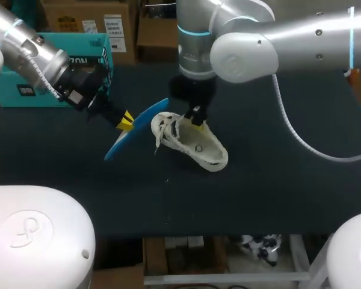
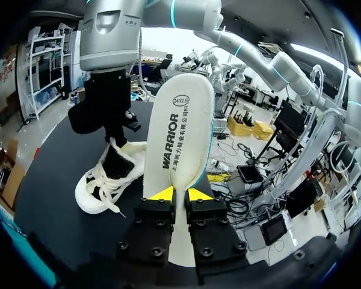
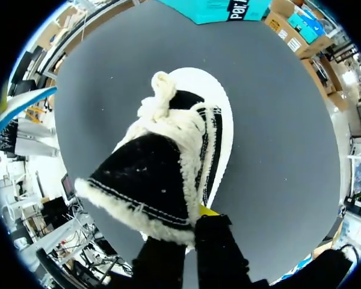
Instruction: Open the shoe tongue, take the insole out of the shoe, put the insole back into the shoe, and pack the shoe into the shoebox
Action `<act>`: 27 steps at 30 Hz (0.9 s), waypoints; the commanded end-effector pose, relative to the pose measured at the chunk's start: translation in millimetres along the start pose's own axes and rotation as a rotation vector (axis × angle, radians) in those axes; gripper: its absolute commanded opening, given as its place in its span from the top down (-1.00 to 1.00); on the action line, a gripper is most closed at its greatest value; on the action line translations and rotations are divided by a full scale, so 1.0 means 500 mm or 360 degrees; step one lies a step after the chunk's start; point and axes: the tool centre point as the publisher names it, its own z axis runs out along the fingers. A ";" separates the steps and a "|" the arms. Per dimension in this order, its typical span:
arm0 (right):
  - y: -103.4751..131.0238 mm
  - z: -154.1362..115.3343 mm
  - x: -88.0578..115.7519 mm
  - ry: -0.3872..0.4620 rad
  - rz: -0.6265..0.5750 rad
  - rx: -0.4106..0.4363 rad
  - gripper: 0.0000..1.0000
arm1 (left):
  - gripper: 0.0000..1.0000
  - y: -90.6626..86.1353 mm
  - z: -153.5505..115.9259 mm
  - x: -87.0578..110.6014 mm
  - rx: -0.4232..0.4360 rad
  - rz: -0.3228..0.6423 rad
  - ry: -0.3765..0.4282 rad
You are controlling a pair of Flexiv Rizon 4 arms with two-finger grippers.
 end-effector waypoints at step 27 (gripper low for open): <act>-0.065 0.049 0.051 0.0229 0.0980 -0.0385 1.00 | 1.00 -0.080 0.004 -0.092 0.0151 0.0232 0.0642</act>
